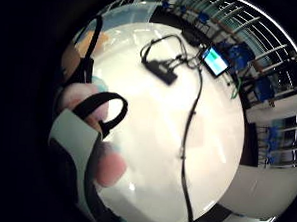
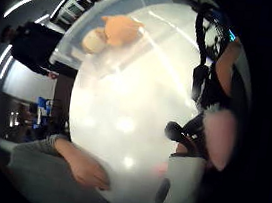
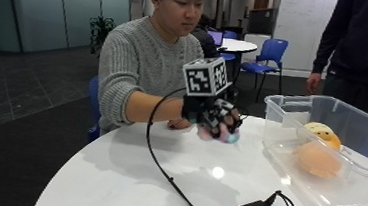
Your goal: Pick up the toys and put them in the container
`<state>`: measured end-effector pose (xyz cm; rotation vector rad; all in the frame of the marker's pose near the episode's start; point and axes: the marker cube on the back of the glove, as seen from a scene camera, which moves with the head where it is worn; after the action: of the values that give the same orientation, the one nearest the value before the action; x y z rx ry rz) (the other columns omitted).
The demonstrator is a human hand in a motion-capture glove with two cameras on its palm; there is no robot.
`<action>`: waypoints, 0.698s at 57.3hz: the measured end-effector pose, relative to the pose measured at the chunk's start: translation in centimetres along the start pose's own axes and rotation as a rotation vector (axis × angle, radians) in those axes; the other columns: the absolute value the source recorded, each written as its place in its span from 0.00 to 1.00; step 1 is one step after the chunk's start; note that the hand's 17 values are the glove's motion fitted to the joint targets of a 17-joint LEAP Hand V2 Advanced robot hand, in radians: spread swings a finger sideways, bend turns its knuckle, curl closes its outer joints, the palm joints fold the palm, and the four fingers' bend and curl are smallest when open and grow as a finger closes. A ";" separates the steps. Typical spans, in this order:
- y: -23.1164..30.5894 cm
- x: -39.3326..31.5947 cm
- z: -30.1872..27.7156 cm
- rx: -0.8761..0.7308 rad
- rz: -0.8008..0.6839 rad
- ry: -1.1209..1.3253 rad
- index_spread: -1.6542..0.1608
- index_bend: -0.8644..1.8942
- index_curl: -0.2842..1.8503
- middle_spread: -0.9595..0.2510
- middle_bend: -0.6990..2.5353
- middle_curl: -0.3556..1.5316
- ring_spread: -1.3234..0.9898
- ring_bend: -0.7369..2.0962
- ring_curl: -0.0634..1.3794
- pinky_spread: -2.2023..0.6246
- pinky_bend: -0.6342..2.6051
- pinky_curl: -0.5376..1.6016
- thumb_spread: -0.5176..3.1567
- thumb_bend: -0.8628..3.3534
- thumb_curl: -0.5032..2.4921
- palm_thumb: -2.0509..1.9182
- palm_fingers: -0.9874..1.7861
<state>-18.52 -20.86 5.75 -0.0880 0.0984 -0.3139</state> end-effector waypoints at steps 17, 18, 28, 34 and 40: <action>-10.0 -2.1 -10.3 0.130 -0.148 0.082 0.74 0.53 0.54 0.50 0.35 0.54 0.34 0.47 0.50 0.63 0.53 0.41 0.35 0.24 0.51 0.69 0.65; -10.4 -2.3 -10.4 0.127 -0.169 0.076 0.74 0.53 0.54 0.49 0.35 0.54 0.34 0.47 0.50 0.63 0.53 0.41 0.35 0.24 0.51 0.69 0.65; -17.7 -2.9 -10.5 0.114 -0.255 0.147 0.74 0.53 0.56 0.49 0.34 0.58 0.33 0.47 0.52 0.63 0.53 0.42 0.34 0.24 0.53 0.69 0.65; -23.9 -4.7 -9.2 0.069 -0.114 0.104 0.74 0.53 0.57 0.49 0.34 0.59 0.33 0.47 0.53 0.63 0.53 0.42 0.34 0.24 0.54 0.69 0.65; -29.4 -8.1 -6.8 0.025 0.033 -0.007 0.74 0.52 0.58 0.48 0.33 0.62 0.33 0.46 0.54 0.63 0.53 0.42 0.34 0.24 0.55 0.69 0.65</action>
<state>-35.81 -46.66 2.71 -0.0624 0.0892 -0.2814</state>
